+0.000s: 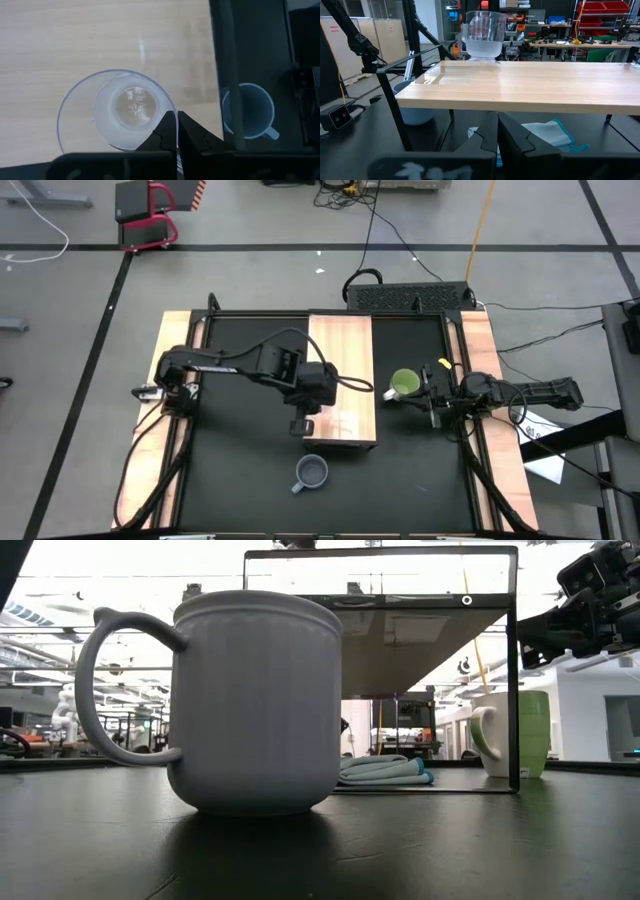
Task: Stack small to large cups/mugs on shelf
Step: Put the transparent mug on the shelf, then put the gray mug on the shelf
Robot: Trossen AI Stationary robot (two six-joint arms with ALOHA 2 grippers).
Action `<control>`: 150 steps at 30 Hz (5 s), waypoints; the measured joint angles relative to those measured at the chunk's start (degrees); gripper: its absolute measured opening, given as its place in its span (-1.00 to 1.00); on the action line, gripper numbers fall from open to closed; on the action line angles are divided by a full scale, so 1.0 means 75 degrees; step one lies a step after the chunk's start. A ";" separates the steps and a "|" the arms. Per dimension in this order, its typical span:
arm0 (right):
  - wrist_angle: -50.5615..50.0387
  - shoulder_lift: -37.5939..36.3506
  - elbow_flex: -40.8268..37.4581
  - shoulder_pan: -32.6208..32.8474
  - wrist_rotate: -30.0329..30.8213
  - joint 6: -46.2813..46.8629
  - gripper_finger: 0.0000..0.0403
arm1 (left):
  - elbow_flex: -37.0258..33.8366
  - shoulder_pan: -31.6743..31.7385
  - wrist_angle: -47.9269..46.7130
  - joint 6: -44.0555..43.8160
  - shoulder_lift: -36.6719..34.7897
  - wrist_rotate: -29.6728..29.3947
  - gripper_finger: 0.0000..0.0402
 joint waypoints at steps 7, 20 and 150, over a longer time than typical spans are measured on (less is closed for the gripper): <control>0.0000 0.0000 0.0001 -0.0002 0.0000 0.0001 -1.00 | 0.0000 -0.0025 0.0023 -0.0006 0.0000 -0.0001 -1.00; 0.0000 0.0000 0.0000 0.0000 0.0000 0.0002 -1.00 | 0.0000 -0.0139 0.0024 -0.0076 0.0000 -0.0007 -1.00; -0.0058 0.0003 -0.0001 -0.0002 -0.0064 0.0401 -1.00 | 0.0961 -0.3766 -0.0848 -0.0583 -0.1183 -0.5387 -1.00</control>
